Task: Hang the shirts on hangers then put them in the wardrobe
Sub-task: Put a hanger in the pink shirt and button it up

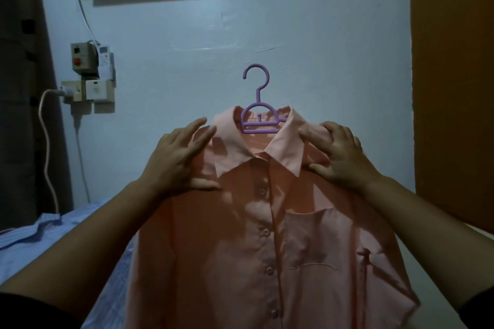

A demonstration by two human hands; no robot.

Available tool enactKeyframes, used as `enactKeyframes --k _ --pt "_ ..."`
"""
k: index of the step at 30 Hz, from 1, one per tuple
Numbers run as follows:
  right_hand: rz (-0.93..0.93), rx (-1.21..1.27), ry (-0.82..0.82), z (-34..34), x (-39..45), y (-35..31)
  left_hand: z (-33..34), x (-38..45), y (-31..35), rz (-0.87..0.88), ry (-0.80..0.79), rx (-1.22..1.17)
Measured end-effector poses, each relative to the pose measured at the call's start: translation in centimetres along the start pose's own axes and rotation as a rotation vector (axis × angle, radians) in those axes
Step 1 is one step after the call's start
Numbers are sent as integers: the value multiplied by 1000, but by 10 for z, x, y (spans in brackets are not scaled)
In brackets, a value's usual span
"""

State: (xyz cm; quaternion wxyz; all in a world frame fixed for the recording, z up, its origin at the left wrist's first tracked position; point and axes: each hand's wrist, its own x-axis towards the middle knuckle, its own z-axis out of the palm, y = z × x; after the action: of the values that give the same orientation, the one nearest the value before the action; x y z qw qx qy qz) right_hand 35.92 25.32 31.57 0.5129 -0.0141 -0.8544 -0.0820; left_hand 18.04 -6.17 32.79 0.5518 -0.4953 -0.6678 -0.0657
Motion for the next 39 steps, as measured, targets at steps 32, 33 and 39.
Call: enactKeyframes --k 32,33,39 --pt "15 130 -147 91 11 -76 -33 -78 -28 -278 -199 291" --pt "-33 177 -108 101 12 -89 -33 -84 -31 -297 -206 307" --pt "-14 267 -265 155 37 -169 -26 -126 -62 -426 -276 381"
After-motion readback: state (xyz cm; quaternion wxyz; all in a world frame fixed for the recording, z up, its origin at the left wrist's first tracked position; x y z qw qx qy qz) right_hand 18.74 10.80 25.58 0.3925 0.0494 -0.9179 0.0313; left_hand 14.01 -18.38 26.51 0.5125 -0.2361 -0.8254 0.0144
